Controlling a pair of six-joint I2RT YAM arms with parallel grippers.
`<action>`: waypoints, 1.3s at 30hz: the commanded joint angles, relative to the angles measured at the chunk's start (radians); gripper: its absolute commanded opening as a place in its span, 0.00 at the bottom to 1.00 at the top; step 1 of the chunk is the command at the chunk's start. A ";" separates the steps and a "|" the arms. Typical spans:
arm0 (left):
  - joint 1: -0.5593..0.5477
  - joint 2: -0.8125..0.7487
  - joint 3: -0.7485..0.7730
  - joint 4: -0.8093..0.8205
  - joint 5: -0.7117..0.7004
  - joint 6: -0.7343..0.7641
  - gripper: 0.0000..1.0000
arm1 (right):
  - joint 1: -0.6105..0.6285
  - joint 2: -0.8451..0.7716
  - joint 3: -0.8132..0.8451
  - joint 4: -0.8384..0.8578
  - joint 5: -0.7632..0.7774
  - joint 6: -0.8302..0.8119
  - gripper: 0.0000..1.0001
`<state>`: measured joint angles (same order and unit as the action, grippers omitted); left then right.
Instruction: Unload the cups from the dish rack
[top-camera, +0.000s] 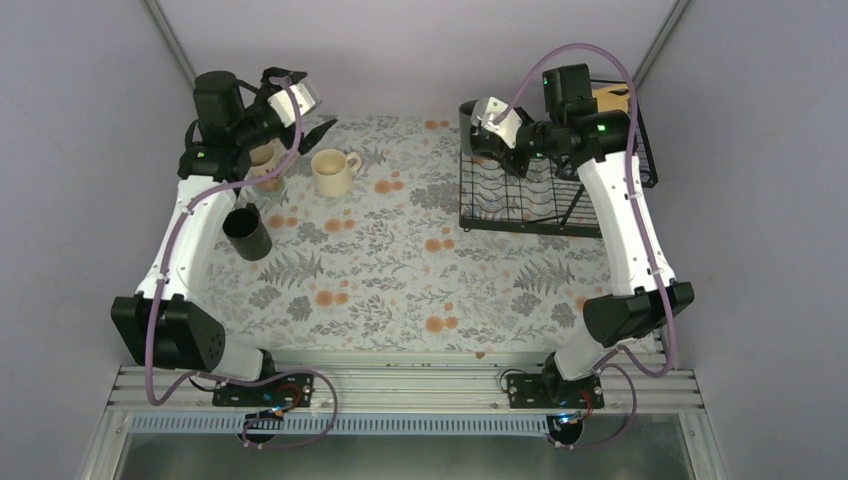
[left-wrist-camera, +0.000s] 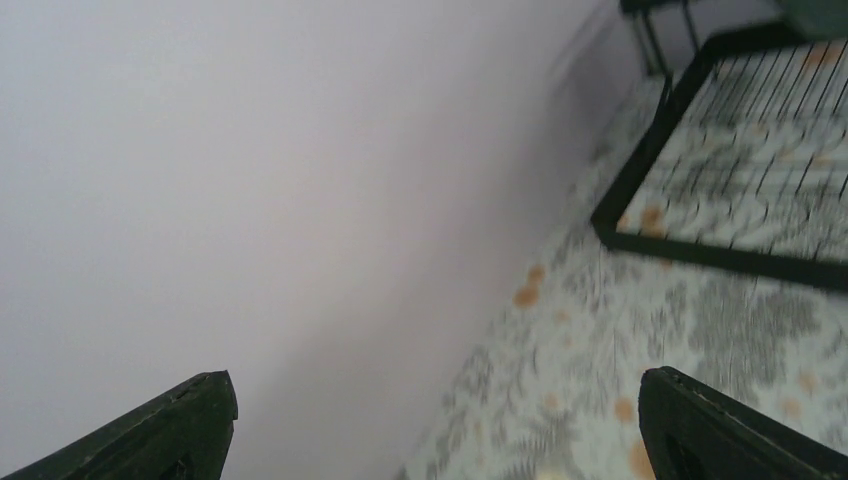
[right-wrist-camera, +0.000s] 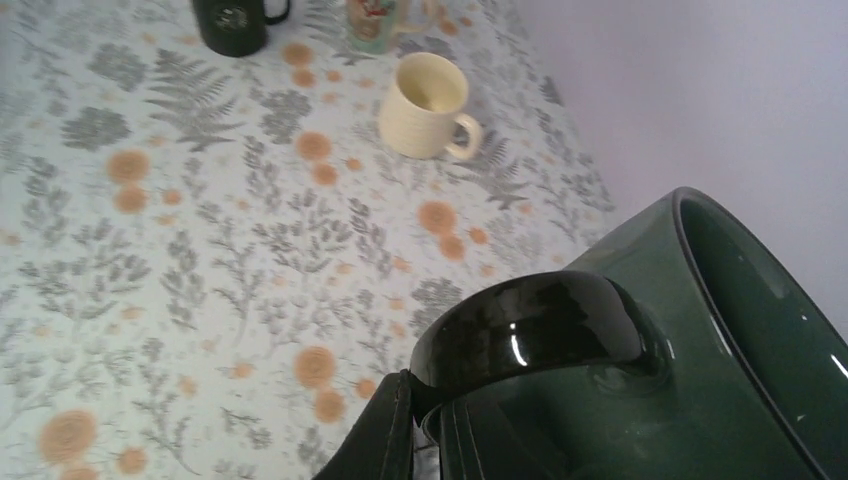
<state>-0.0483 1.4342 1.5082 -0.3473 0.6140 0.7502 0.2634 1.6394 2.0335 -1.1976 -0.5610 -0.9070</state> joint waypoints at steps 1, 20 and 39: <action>-0.041 0.038 -0.030 0.340 0.177 -0.178 1.00 | 0.007 -0.062 -0.049 0.031 -0.155 0.024 0.04; -0.254 0.222 0.098 0.414 0.389 -0.149 1.00 | 0.052 -0.115 -0.073 -0.088 -0.357 -0.041 0.03; -0.123 0.017 0.006 0.403 0.042 -0.024 1.00 | 0.376 -0.260 -0.766 0.811 0.238 0.158 0.04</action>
<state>-0.2131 1.5028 1.5436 0.0158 0.7265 0.7040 0.5785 1.3819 1.3411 -0.7258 -0.4797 -0.7647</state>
